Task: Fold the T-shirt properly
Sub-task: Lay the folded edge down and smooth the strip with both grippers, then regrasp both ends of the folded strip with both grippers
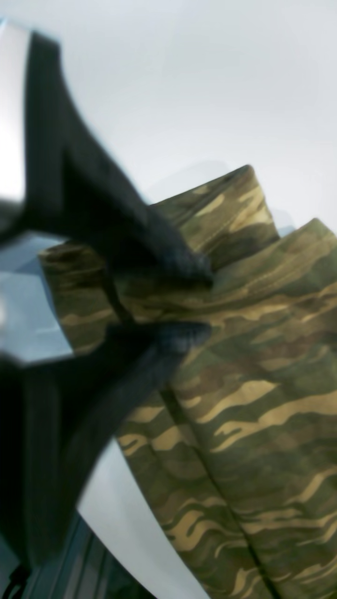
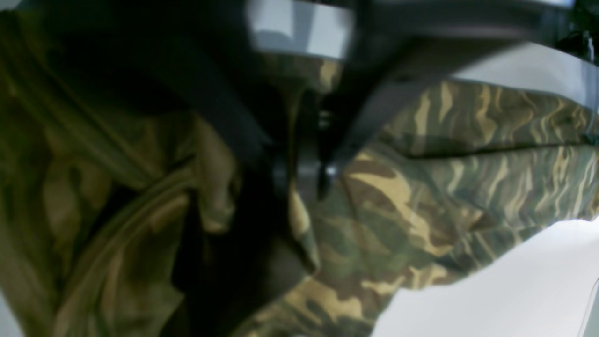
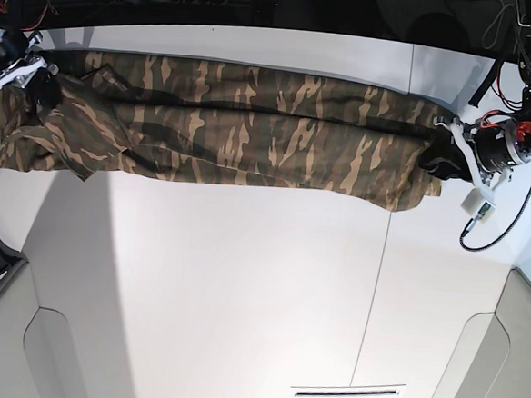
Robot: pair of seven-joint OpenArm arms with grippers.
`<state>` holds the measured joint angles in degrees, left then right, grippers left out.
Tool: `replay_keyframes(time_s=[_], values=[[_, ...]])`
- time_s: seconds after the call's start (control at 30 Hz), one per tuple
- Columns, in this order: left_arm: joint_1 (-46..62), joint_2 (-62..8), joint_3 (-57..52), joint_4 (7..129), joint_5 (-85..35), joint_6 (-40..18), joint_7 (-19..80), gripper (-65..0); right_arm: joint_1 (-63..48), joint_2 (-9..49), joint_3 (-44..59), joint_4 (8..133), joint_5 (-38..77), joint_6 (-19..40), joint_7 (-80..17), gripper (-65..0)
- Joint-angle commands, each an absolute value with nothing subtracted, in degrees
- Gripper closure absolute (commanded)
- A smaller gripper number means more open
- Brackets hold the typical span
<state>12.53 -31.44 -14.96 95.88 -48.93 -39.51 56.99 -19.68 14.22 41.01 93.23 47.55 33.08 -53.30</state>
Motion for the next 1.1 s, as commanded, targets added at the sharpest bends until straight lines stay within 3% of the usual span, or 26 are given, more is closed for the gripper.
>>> replay_keyframes(time_s=[0.0,0.07,0.23,0.47,0.6,0.67,0.77,0.8,1.07], values=[[12.05,-32.38,-15.44,96.79,-49.69,-39.79,55.92,-27.5,-19.55,15.09,41.50,93.21,48.40,33.21,-51.99,-22.6],[12.10,-32.38,-15.44,96.79,-49.45,-38.74,55.42,-32.3,-19.57,15.09,41.50,92.60,48.42,33.21,-51.90,-31.5],[12.10,-32.38,-16.86,96.79,-49.08,-37.56,54.65,-32.5,-19.55,15.38,43.88,93.89,49.45,33.21,-52.58,-31.9],[12.73,-32.38,-26.92,96.79,-54.68,-36.67,55.90,-32.5,-19.53,15.40,53.95,99.59,51.62,33.23,-52.75,-31.9],[12.73,-32.36,-29.23,96.79,-56.58,-36.67,56.45,-40.6,-19.53,15.40,55.27,102.15,51.64,33.23,-52.53,-31.6],[12.93,-32.16,-29.19,96.79,-56.84,-36.67,56.42,-42.8,-19.53,15.38,55.00,102.43,52.31,33.23,-52.27,-26.3],[13.69,-31.33,-29.17,96.79,-57.58,-36.73,56.40,-42.8,-19.31,15.33,54.87,102.37,53.17,33.23,-52.29,-3.8],[13.72,-30.79,-29.17,96.79,-57.56,-36.88,56.55,-42.8,-18.92,15.33,54.68,102.37,53.12,33.23,-52.31,0.0],[14.66,-25.15,-29.17,96.79,-52.03,-38.44,54.87,-42.8,-17.54,15.38,48.14,101.67,48.90,33.23,-50.52,0.0]])
